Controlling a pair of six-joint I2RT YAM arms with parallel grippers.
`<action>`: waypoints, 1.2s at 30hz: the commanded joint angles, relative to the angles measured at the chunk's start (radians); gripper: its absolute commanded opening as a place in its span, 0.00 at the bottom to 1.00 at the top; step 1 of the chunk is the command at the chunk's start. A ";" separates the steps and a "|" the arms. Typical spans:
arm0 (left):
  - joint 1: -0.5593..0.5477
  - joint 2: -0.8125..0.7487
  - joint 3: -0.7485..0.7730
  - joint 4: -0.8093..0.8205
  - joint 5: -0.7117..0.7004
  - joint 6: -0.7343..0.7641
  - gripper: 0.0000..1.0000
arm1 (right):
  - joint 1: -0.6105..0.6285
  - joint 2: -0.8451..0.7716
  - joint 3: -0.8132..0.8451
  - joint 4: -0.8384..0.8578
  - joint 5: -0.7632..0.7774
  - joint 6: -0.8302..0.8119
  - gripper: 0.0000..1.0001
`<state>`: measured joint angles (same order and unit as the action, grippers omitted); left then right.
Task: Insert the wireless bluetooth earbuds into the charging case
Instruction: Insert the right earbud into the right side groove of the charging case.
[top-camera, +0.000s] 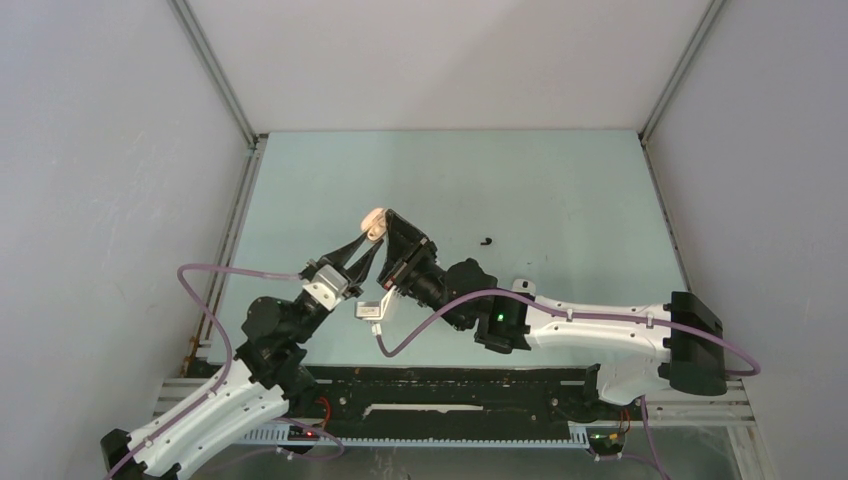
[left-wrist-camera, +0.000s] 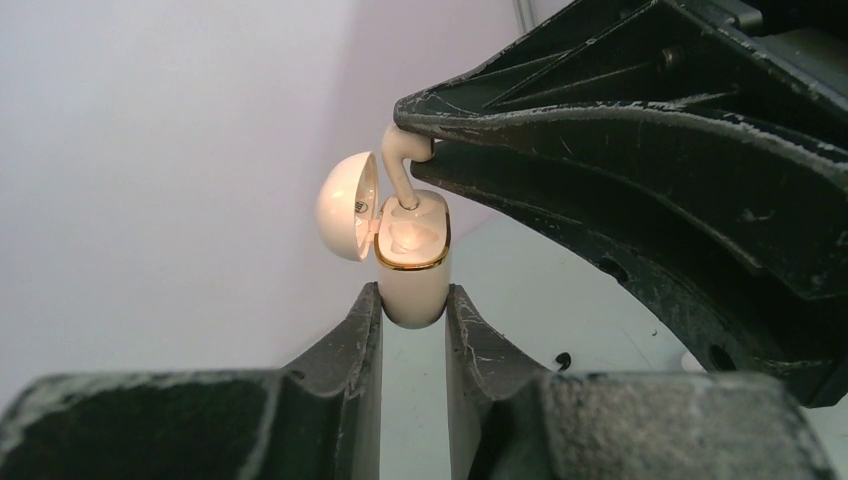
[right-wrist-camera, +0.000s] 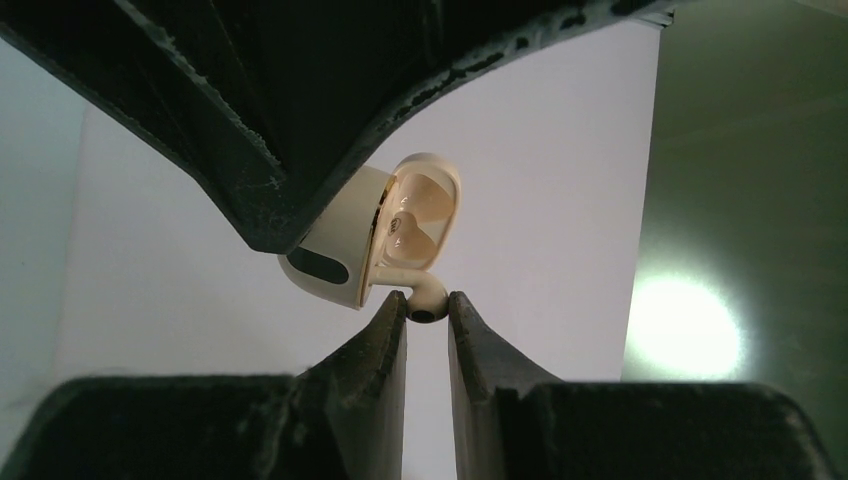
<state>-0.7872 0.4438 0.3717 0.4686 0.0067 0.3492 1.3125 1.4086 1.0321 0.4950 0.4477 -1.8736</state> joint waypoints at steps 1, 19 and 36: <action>-0.004 -0.001 0.013 0.052 -0.004 0.001 0.00 | 0.005 0.006 0.006 -0.022 0.034 -0.033 0.07; -0.004 -0.004 0.006 0.069 -0.044 -0.014 0.00 | 0.007 0.017 0.006 -0.027 0.070 -0.071 0.25; -0.004 0.001 0.009 0.064 -0.039 -0.020 0.00 | 0.014 -0.009 0.005 -0.065 0.059 -0.075 0.36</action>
<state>-0.7879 0.4450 0.3603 0.4694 -0.0311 0.3401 1.3201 1.4246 1.0321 0.4244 0.4973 -1.9209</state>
